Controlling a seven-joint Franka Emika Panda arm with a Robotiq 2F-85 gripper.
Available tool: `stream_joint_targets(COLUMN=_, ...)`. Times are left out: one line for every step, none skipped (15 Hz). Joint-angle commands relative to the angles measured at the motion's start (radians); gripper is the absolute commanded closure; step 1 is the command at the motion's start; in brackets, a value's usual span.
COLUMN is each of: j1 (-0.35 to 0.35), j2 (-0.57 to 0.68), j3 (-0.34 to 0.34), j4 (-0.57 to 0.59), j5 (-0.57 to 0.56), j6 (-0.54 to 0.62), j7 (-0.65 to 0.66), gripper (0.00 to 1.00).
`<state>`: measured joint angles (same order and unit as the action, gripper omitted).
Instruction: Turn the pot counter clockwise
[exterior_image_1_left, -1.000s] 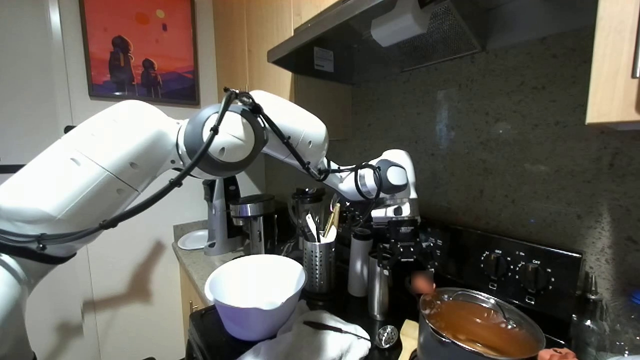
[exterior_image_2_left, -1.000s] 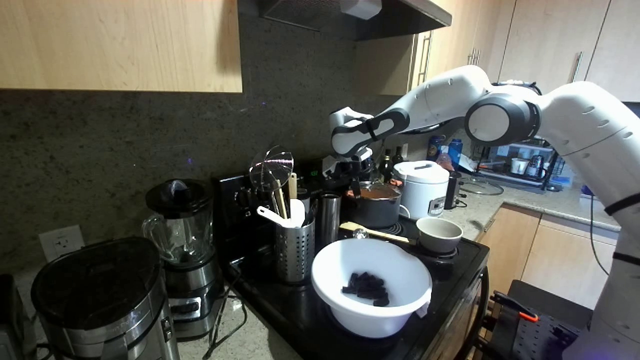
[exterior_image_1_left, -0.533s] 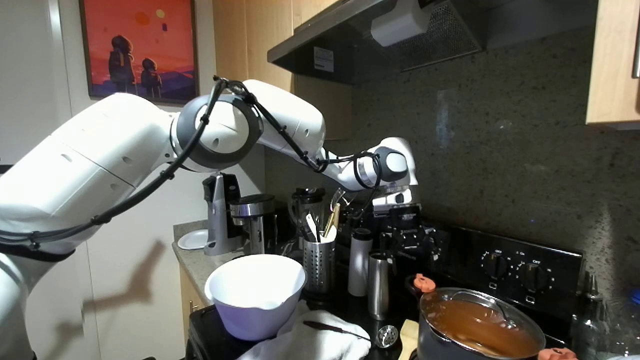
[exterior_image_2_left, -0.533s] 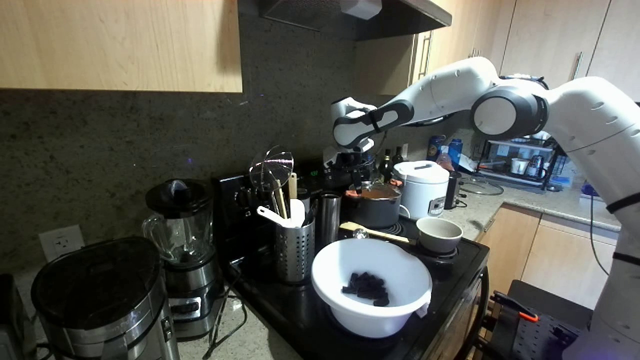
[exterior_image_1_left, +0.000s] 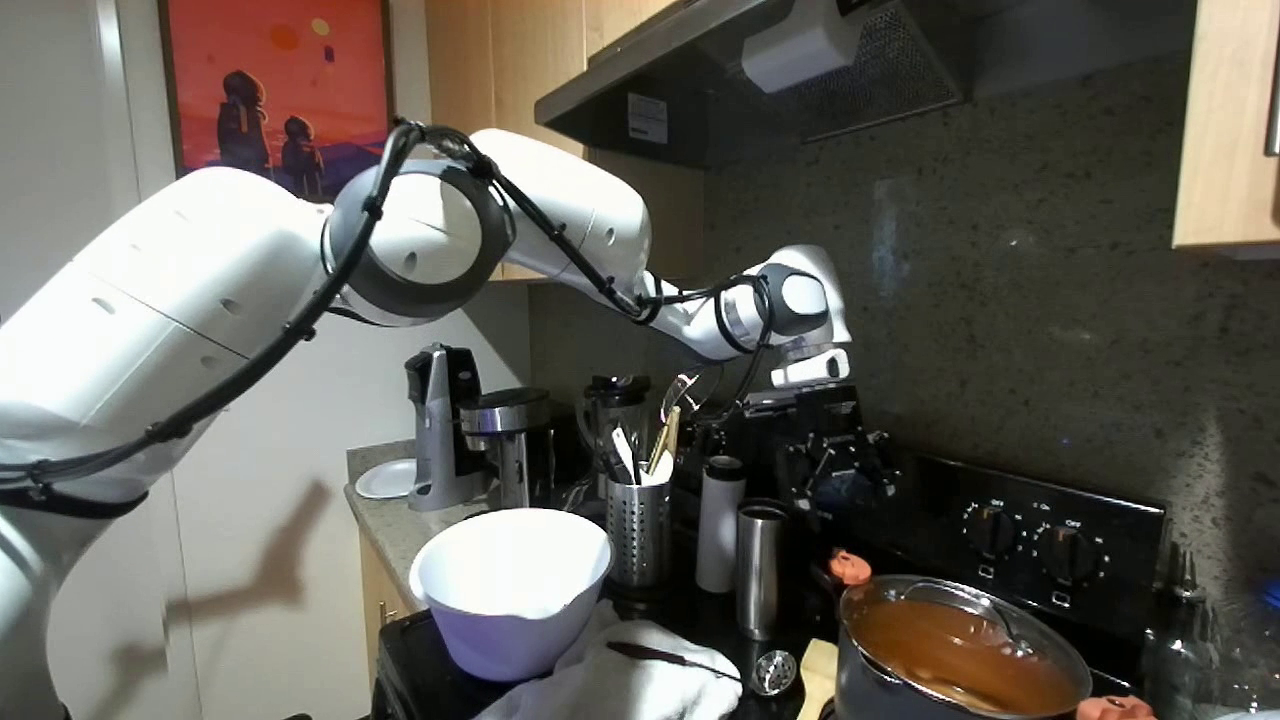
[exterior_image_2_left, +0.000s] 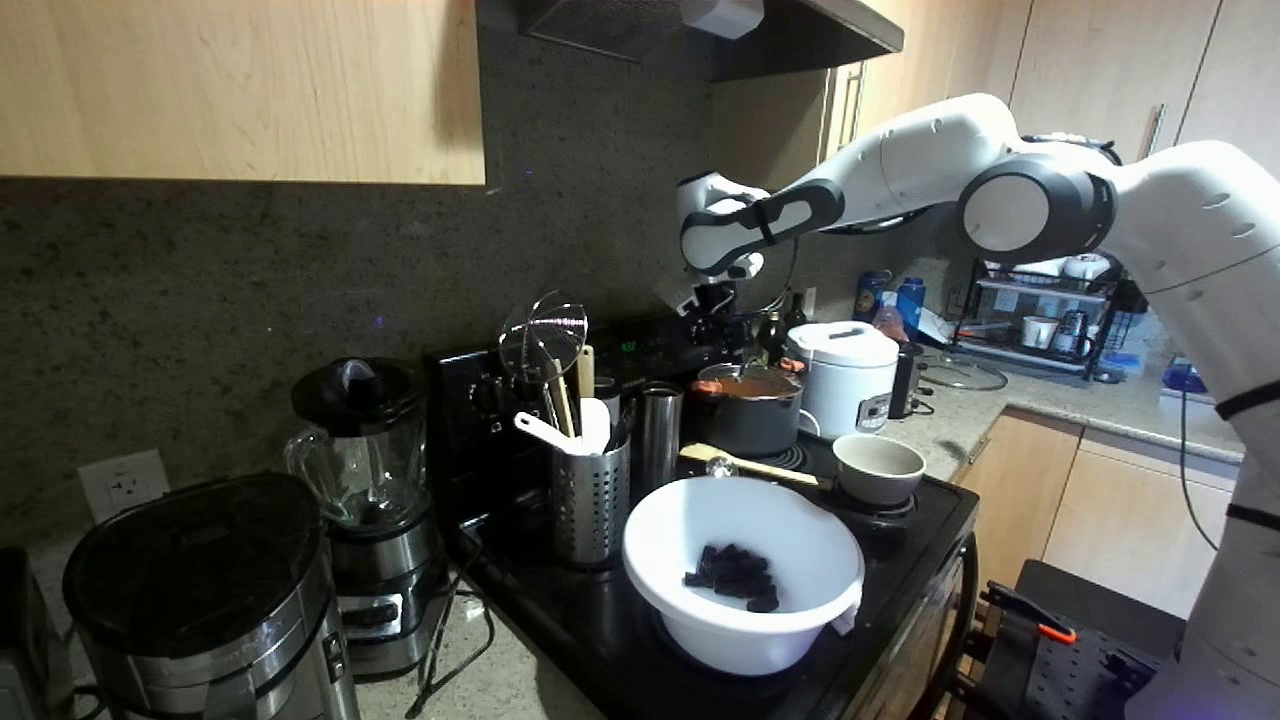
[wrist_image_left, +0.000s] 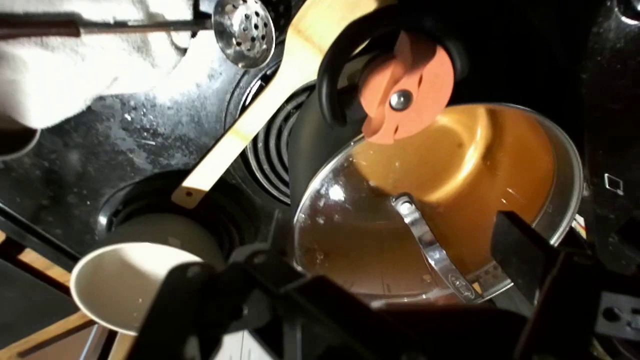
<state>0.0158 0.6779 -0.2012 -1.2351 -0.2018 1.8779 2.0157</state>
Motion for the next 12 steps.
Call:
stream_joint_targets(j1=-0.057, j2=-0.062, j3=0.018, j4=-0.073, j5=0.015, j6=0.001, j7=-0.181, gripper=0.0)
stream_joint_targets(j1=-0.073, j2=-0.064, j3=0.014, j4=-0.078, j5=0.017, j6=0.0, j7=-0.228, gripper=0.0)
stream_joint_targets(j1=-0.092, j2=-0.063, j3=0.01, j4=-0.078, j5=0.022, j6=-0.001, j7=-0.275, gripper=0.0)
stream_joint_targets(j1=-0.111, j2=-0.061, j3=0.008, j4=-0.074, j5=0.029, j6=-0.004, j7=-0.32, gripper=0.0)
stream_joint_targets(j1=-0.132, j2=-0.056, j3=0.006, j4=-0.065, j5=0.039, j6=-0.006, j7=-0.371, gripper=0.0)
stream_joint_targets(j1=-0.149, j2=-0.054, j3=0.005, j4=-0.057, j5=0.049, j6=-0.011, j7=-0.418, gripper=0.0)
stream_joint_targets(j1=-0.169, j2=-0.049, j3=0.004, j4=-0.048, j5=0.06, j6=-0.011, j7=-0.47, gripper=0.0)
stream_joint_targets(j1=-0.185, j2=-0.045, j3=0.002, j4=-0.04, j5=0.07, j6=-0.015, j7=-0.516, gripper=0.0)
stream_joint_targets(j1=-0.205, j2=-0.034, j3=0.001, j4=-0.026, j5=0.08, j6=-0.017, j7=-0.567, gripper=0.0)
stream_joint_targets(j1=-0.223, j2=-0.025, j3=-0.001, j4=-0.013, j5=0.091, j6=-0.018, j7=-0.618, gripper=0.0)
stream_joint_targets(j1=-0.244, j2=-0.016, j3=0.003, j4=-0.002, j5=0.109, j6=-0.018, j7=-0.678, gripper=0.0)
stream_joint_targets(j1=-0.261, j2=-0.008, j3=0.004, j4=0.01, j5=0.124, j6=-0.025, j7=-0.734, gripper=0.0)
